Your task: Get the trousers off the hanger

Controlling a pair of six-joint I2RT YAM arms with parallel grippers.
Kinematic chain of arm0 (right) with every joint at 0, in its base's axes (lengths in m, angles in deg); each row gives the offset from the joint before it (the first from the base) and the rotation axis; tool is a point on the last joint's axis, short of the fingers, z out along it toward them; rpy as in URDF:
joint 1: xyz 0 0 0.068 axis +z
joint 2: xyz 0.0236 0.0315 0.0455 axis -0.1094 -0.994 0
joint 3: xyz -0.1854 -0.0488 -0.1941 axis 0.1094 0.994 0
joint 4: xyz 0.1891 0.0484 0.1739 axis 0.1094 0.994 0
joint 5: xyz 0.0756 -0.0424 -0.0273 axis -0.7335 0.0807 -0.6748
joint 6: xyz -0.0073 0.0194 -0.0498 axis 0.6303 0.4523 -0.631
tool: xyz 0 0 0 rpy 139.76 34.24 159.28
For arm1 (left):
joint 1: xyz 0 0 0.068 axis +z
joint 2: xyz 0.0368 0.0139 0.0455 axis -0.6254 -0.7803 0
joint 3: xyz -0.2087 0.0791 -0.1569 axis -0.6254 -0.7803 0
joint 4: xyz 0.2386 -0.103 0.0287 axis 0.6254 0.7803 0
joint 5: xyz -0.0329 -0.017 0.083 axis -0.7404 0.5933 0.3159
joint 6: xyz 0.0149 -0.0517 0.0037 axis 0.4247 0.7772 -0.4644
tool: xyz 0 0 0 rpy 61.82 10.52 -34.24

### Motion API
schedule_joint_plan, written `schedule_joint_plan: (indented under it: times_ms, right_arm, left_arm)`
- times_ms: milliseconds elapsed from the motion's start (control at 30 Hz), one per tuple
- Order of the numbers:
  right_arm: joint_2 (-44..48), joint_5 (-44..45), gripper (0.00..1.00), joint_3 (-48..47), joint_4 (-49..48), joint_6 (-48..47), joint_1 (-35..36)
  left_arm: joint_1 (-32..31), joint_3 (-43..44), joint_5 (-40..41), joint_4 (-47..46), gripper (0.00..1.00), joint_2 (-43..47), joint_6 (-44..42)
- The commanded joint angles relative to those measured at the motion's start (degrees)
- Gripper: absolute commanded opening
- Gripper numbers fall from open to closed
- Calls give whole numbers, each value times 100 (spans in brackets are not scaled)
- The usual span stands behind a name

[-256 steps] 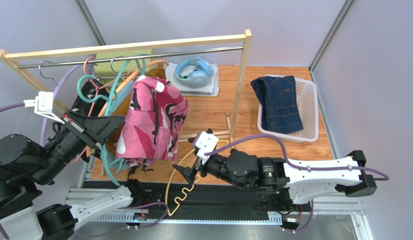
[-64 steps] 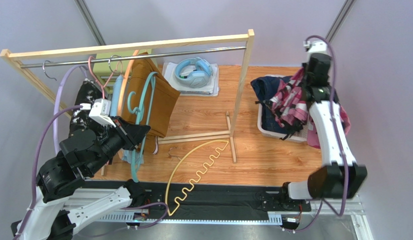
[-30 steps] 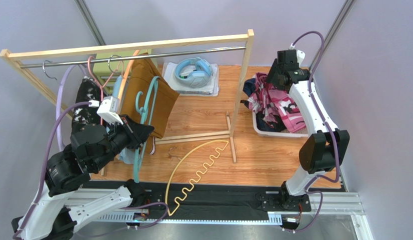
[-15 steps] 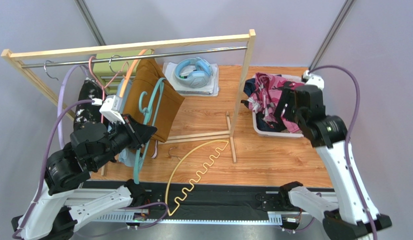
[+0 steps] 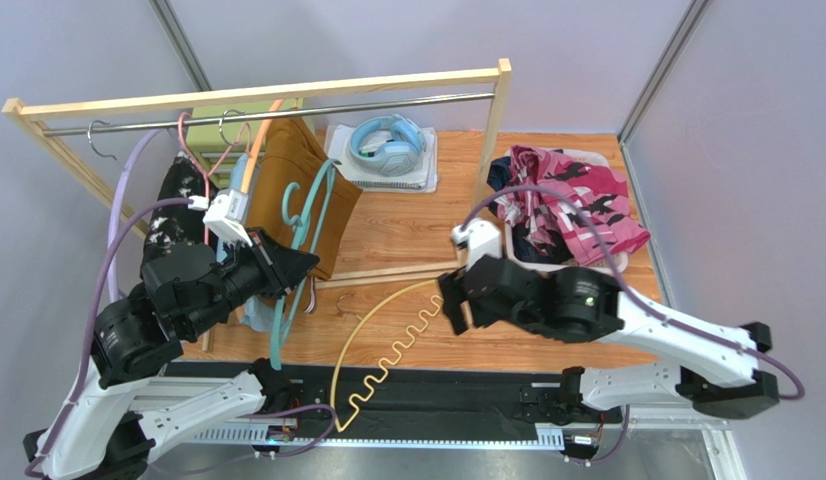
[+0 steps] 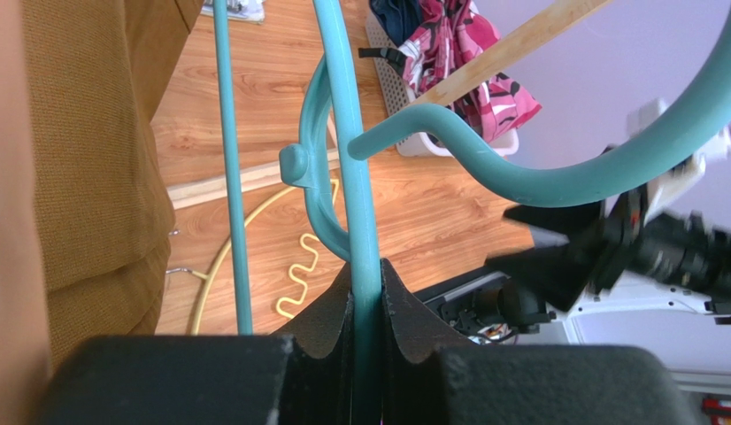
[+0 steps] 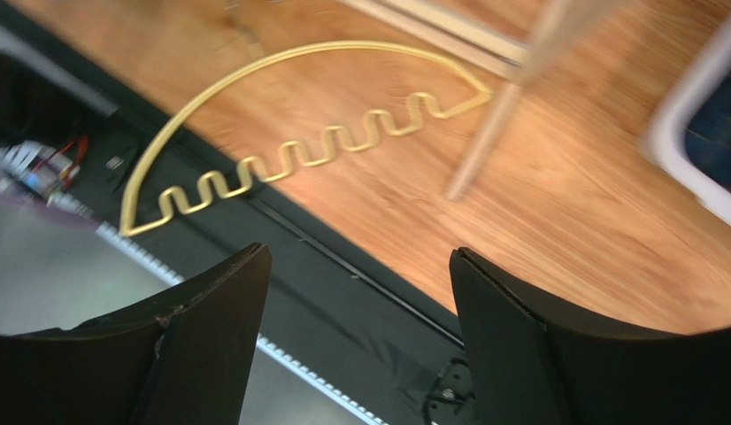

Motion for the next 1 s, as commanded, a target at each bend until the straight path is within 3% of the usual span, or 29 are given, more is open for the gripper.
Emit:
schedule_joint_plan:
  times_ms: [0,167,267,400,567,633,833,967]
  right_arm:
    - [-739,70,80,-652,-1529,-428,1080]
    - [-1767,560,82,-1135,-2632,-1240,1758]
    - [-1910,1297,83,-1049,-3439,-1994,2109]
    - [-1928,2370,85,-191,-5079,-3250,2479]
    - [-1682,2399,85,884,-6911,-4613,2874]
    - [-1681,2293,86,589,-6731,-4476,2901]
    - [-1883,2338,84,-669,-4393,-3078,2928]
    - [-1673,1689,84,-303,-4689,-3587,3033]
  left_arm:
    - [8,80,199,-329,0,72,224]
    - [8,45,752,-312,0,73,1100]
    - [8,-25,973,-233,0,37,1803]
    - [8,63,973,-171,0,-85,2464]
    - [8,45,1026,-197,0,-191,3256]
    - [8,106,1061,-223,0,-296,3240]
    - [8,133,1263,-179,0,-472,3212]
    - [8,54,1027,-425,0,-551,3222]
